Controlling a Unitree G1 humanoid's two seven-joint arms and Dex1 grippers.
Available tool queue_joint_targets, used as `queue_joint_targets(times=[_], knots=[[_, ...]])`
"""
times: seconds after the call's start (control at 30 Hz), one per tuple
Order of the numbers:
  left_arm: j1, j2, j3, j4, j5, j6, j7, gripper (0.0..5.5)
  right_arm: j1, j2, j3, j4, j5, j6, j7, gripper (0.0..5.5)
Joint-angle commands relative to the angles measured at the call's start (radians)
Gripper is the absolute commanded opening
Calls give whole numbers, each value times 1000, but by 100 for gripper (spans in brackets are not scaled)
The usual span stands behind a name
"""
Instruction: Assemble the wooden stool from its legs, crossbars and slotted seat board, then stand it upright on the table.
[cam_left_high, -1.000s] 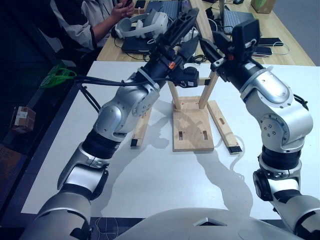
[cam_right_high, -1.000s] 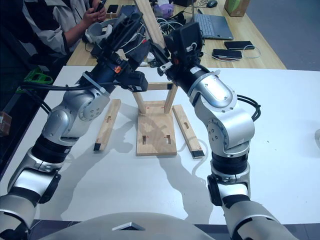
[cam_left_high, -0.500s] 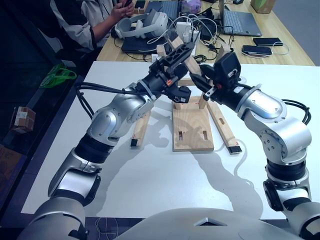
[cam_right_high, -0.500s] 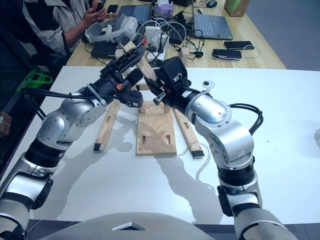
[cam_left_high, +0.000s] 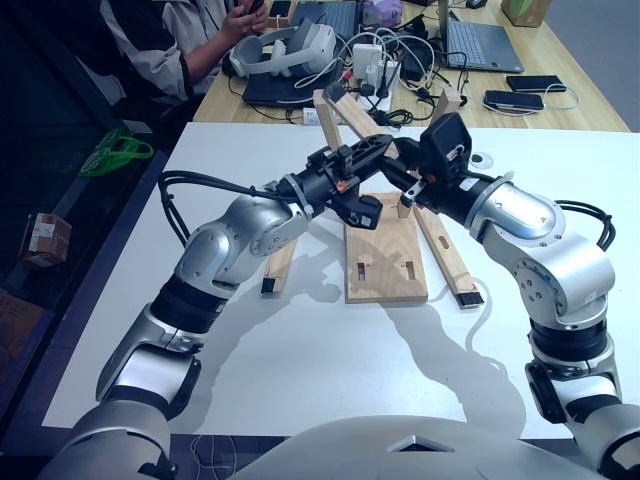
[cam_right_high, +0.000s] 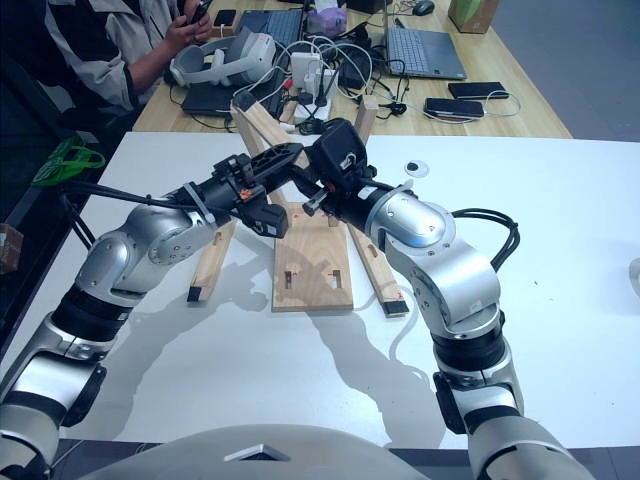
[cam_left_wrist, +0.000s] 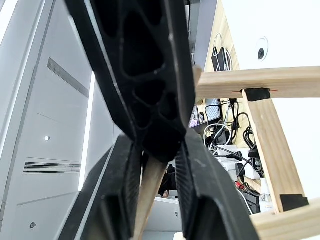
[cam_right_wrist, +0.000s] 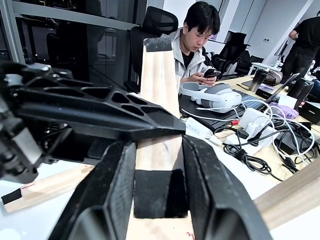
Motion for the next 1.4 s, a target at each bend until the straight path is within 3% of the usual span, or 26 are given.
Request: queue_joint_targets(times=[0.03,0.27,0.3,0.53,0.63,0.77,0.93,1.1,1.27,1.4], knots=[[10,-1,1,11,-21,-8,-40,72,-13,-23,14,-6,-2,41,19,128],[70,17,43,7,-84,13,-78,56,-1,-24,-60,-20,76,50,79,128],[75,18,48,5,-87,17,-78,52,1,-39,-64,-17,79,44,93,170],[120,1,113,-4,-137,67,-66,39,46,-132,-44,-51,120,27,222,283],[209,-130,323,-53,-371,221,19,39,49,-30,-166,3,190,29,167,308],[243,-434,655,-52,-892,400,182,39,88,166,-312,81,239,-45,-4,308],[294,-534,840,43,-1292,493,134,39,171,243,-342,122,299,-78,-17,308],[336,-517,835,79,-1407,548,44,39,209,258,-353,139,351,-96,-3,308],[327,-501,745,132,-1364,541,-33,39,234,254,-334,148,367,-125,10,308],[287,-484,740,256,-1306,468,-19,39,236,249,-323,160,370,-139,13,308]])
